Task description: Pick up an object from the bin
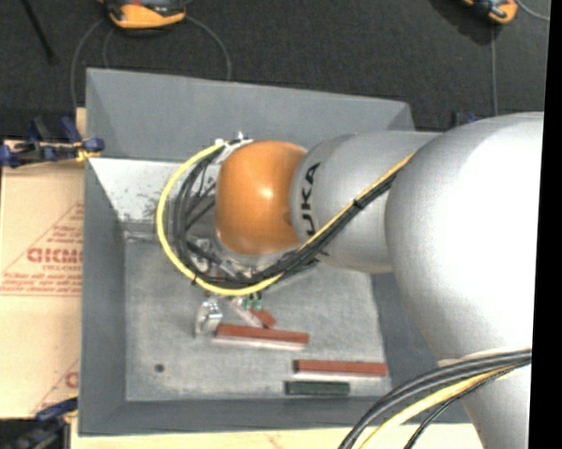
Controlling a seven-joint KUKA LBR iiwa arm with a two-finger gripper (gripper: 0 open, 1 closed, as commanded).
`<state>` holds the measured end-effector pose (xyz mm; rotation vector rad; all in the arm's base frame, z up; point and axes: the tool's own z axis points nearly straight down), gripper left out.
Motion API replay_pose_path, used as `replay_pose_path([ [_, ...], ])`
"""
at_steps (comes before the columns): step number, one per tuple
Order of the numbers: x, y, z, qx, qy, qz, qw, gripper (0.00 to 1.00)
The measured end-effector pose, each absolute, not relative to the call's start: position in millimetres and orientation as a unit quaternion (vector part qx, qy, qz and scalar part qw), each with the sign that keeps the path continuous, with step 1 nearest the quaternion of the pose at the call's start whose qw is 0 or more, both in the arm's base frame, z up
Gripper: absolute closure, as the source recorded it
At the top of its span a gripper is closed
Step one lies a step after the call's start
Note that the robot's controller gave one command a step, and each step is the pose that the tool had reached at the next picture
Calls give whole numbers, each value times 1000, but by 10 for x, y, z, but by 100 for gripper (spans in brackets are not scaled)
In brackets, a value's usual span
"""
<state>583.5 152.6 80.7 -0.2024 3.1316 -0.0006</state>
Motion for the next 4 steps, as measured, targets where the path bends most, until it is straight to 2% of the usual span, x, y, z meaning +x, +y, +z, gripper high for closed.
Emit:
replay_pose_path([
  [1, 5678, 1103, 991, -110, 994, 0, 0, 0],
  [2, 5736, 1005, 813, -188, 982, 2, 7, 100],
  [3, 5736, 1005, 813, -187, 982, 2, 7, 100],
  [4, 5701, 958, 2323, -176, 984, 0, 4, 100],
])
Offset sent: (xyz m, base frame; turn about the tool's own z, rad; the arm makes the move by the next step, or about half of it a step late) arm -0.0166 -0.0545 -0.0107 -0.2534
